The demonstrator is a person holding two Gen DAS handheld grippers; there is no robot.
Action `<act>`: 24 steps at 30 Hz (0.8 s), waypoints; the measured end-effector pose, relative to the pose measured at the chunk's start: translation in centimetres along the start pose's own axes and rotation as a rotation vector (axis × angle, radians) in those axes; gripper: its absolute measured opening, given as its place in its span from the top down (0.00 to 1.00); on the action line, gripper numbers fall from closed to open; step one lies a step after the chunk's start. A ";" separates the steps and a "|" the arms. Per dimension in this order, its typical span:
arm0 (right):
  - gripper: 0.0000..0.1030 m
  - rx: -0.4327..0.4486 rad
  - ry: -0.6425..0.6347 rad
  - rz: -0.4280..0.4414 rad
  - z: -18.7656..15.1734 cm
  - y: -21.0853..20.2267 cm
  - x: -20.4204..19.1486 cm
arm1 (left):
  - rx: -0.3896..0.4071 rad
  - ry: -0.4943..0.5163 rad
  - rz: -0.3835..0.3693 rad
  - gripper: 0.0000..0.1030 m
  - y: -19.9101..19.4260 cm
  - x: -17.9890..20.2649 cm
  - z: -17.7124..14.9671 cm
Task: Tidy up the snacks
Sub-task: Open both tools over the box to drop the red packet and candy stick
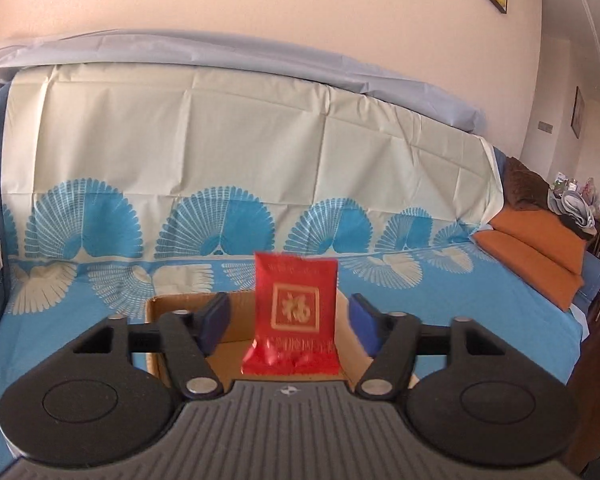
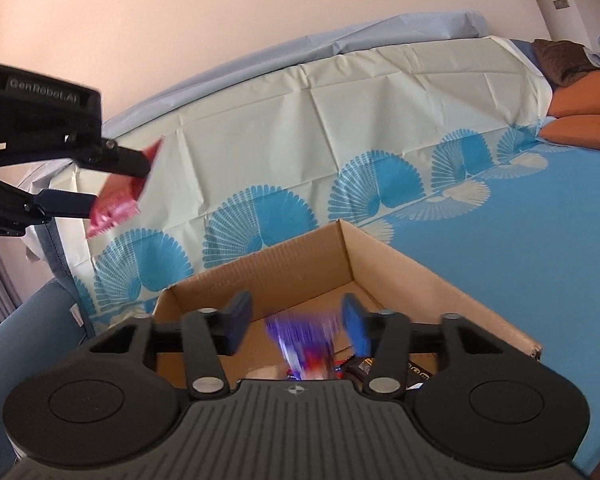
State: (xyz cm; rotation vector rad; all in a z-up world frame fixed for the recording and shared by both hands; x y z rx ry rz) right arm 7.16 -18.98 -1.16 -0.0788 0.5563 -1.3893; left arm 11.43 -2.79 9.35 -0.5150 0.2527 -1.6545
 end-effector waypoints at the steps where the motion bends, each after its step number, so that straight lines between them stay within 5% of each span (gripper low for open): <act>1: 0.35 0.004 -0.001 -0.007 0.0 -0.1 0.1 | 0.001 0.003 0.003 0.17 -0.1 0.3 -0.4; 7: 0.09 -0.018 -0.002 -0.009 -0.1 0.0 0.1 | -0.060 -0.091 0.051 0.15 -2.9 -1.7 -5.9; 10: 0.03 -0.035 -0.003 -0.012 -0.2 -0.1 0.0 | -0.055 -0.123 0.137 0.13 -5.5 -3.0 -8.9; 16: 0.01 -0.073 -0.043 -0.006 -0.3 -1.0 -0.7 | -0.041 -0.085 0.175 0.13 -10.2 -3.3 -12.0; 20: 0.01 -0.105 -0.088 -0.010 0.1 -2.7 -1.1 | -0.014 -0.092 0.147 0.01 -12.6 -2.9 -12.1; 24: 0.01 -0.143 -0.144 -0.037 1.0 -5.1 -0.8 | -0.044 -0.143 0.106 0.00 -13.8 -2.7 -12.7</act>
Point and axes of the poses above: each gripper's, at about its wrist camera, not at the fingertips, and y roughly the way its jaws point, x to its right, z to its top, the point moved 2 cm from there along y, roughly the way its jaws point, and after that the axes turned 4 degrees about -z, right-handed, at the moved point
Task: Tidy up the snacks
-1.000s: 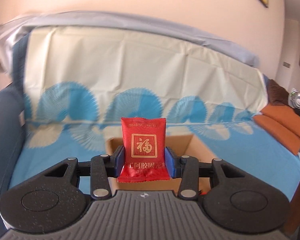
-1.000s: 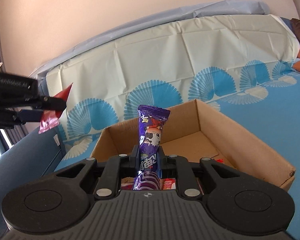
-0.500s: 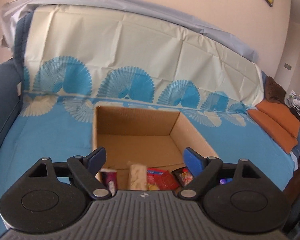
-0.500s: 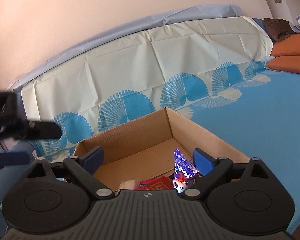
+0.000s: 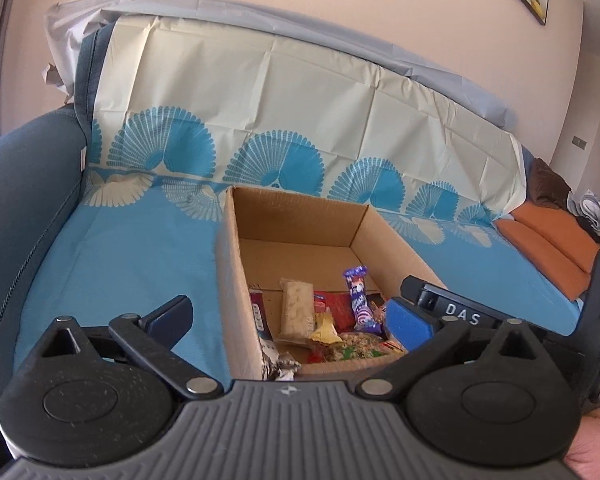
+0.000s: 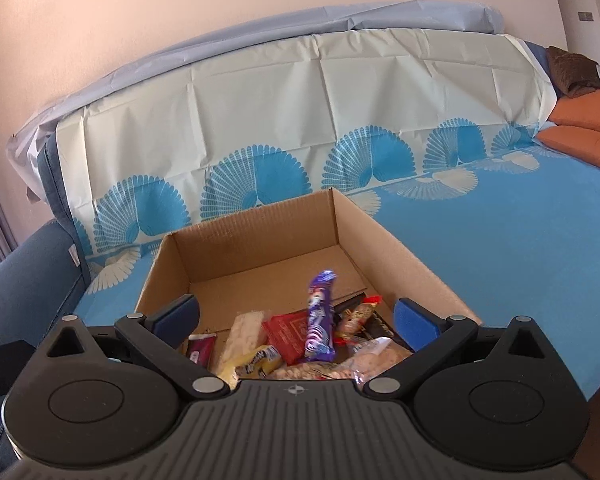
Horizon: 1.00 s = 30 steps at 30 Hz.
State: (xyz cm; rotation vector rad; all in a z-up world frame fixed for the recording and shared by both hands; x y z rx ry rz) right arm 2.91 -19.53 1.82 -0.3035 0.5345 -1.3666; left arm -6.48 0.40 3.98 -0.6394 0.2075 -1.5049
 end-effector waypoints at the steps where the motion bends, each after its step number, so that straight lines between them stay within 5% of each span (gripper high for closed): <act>1: 0.01 0.000 -0.010 0.000 0.0 -0.7 0.4 | -0.014 -0.009 0.013 0.00 -0.1 0.0 -0.4; 12: 0.01 -0.051 -0.087 -0.033 -1.8 -5.5 2.2 | -0.209 -0.023 0.123 0.00 -0.4 1.8 -3.5; 18: 0.01 -0.034 -0.095 -0.054 -1.0 -6.4 3.3 | -0.196 0.039 0.138 0.00 0.6 3.3 -1.9; 28: 0.01 -0.191 -0.022 -0.055 -3.0 -2.1 4.8 | -0.242 -0.039 0.199 0.00 1.6 1.0 -4.9; 30: 0.01 -0.164 -0.057 -0.047 -3.1 -2.2 4.1 | -0.228 -0.044 0.207 0.00 1.5 1.0 -4.5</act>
Point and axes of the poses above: each gripper's, at about its wrist camera, not at the fingertips, and y roughly the way its jaws point, x to its right, z to its top, the point moved 2 cm from there along y, roughly the way its jaws point, and after that the axes turned 4 degrees about -z, right-handed, at the moved point
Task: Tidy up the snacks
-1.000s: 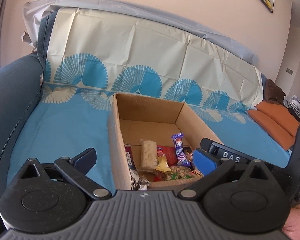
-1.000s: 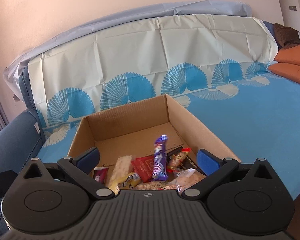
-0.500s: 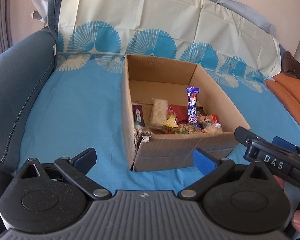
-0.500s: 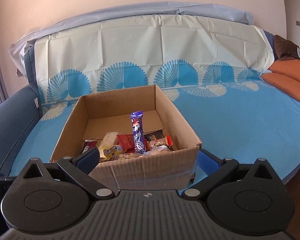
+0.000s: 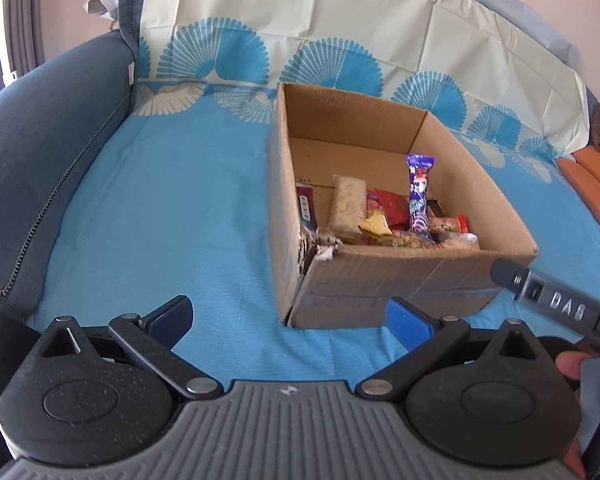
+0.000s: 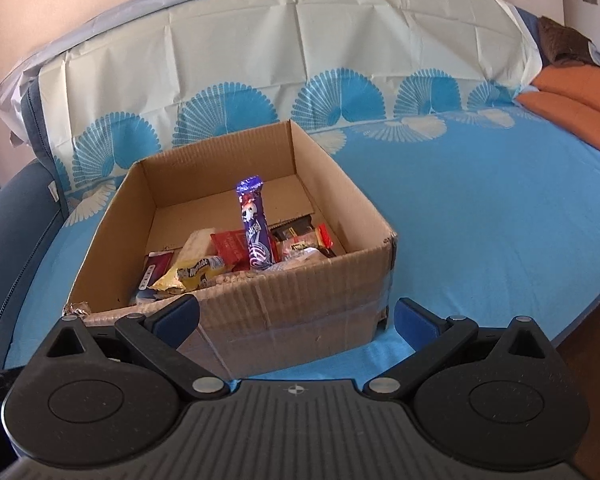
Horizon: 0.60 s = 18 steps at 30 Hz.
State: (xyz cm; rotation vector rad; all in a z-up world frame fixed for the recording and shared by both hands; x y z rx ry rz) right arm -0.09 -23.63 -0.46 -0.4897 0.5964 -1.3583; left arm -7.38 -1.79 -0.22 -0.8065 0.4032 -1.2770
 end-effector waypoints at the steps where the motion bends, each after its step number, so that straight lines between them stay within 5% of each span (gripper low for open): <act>1: 0.01 -0.002 -0.017 0.003 -0.1 0.0 -0.4 | 0.011 -0.003 -0.002 0.00 -0.2 0.0 0.2; 18: 0.01 0.013 -0.040 0.025 0.0 -0.3 -0.1 | 0.020 0.053 -0.015 0.00 -0.5 1.6 -0.2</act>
Point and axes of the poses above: each gripper's, at about its wrist camera, not at the fingertips, and y roughly the way its jaws point, x to its right, z to its top, the point moved 2 cm from there along y, roughly the way its jaws point, and after that the axes turned 4 degrees about -z, right-handed, at the moved point
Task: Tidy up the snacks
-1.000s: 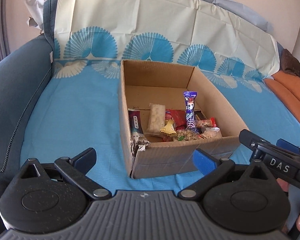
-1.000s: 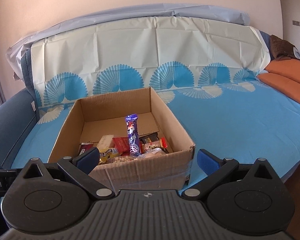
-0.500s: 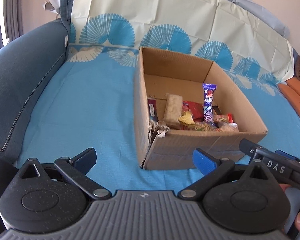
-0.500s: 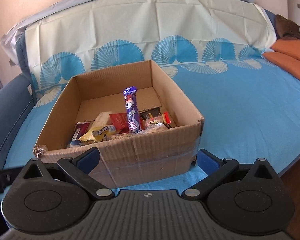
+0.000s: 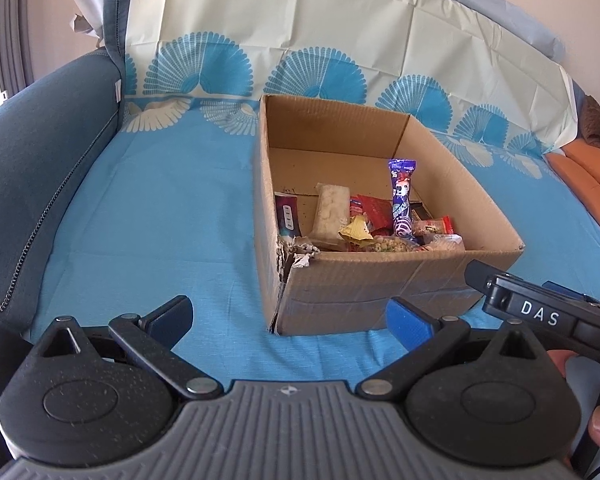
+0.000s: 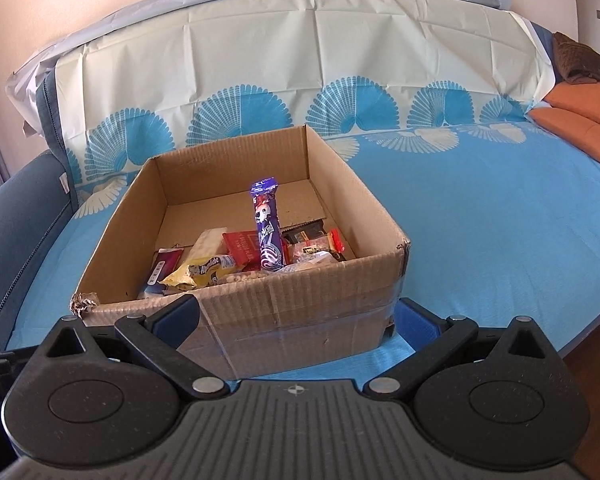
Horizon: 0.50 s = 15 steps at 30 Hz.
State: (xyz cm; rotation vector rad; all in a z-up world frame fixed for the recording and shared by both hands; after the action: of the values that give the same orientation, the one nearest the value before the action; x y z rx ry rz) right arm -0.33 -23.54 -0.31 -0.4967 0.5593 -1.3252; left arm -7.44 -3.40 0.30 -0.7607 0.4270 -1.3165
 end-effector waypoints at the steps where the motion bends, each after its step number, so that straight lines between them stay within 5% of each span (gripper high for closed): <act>1: 0.01 0.001 -0.003 0.001 0.0 0.0 0.0 | 0.000 0.001 -0.002 0.00 0.0 0.0 0.0; 15: 0.01 -0.004 0.001 0.001 0.1 0.1 0.1 | -0.001 0.009 -0.009 0.00 -0.2 0.3 0.2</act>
State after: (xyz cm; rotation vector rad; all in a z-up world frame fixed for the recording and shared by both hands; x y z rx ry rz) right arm -0.20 -23.66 -0.35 -0.4988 0.5630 -1.3237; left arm -7.39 -3.62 0.56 -0.7584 0.4313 -1.3282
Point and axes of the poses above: each gripper's, at about its wrist camera, not at the fingertips, and y roughly the way its jaws point, x to its right, z to its top, the point moved 2 cm from there along y, roughly the way its jaws point, and after that the axes turned 4 degrees about -z, right-handed, at the moved point
